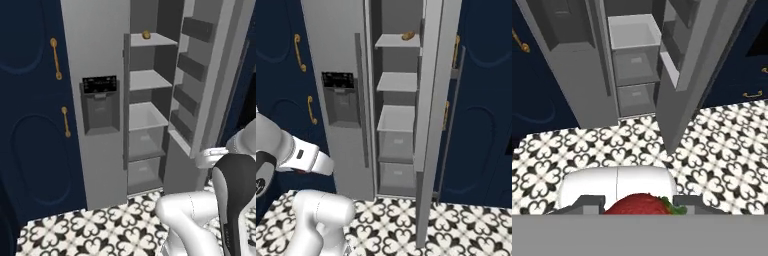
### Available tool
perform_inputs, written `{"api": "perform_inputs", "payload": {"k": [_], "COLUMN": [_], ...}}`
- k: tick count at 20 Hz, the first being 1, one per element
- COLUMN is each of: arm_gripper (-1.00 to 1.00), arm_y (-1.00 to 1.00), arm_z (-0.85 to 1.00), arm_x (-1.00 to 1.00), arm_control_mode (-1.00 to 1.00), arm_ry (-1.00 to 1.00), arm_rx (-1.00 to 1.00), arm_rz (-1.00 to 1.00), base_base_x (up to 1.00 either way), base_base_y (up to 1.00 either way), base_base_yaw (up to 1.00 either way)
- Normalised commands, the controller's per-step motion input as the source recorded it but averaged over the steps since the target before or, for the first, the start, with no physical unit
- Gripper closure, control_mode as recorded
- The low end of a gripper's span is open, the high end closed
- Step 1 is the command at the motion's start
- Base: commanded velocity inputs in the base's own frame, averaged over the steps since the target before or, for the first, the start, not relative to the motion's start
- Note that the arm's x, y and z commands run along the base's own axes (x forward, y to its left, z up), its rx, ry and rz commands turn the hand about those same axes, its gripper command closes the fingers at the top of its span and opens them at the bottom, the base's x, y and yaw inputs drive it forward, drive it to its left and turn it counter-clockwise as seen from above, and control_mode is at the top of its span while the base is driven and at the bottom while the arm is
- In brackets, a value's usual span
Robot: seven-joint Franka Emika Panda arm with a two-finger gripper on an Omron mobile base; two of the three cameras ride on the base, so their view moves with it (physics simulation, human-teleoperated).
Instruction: Take the strawberry from the fridge and place it on top of the pancake, located on the dining counter.
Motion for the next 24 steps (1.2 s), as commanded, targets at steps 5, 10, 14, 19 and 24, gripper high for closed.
{"api": "perform_inputs", "payload": {"k": [5,10,14,19,24], "arm_gripper": [1.00,1.00,1.00,1.00,1.00], "arm_y": [0.00,0.00,0.00,0.00,0.00], "arm_z": [0.00,0.00,0.00,0.00,0.00], "arm_x": [0.00,0.00,0.00,0.00,0.00], "arm_control_mode": [1.00,1.00,1.00,1.00,1.00], "arm_ry": [0.00,0.00,0.00,0.00,0.00], "arm_rx": [0.00,0.00,0.00,0.00,0.00], "arm_rz": [0.00,0.00,0.00,0.00,0.00], "base_base_x": [-1.00,-0.75,-0.32,-0.06,0.18], "base_base_y": [0.05,0.00,0.00,0.00,0.00], "base_base_yaw": [-0.05,-0.59,-0.88,-0.89,-0.81]}}
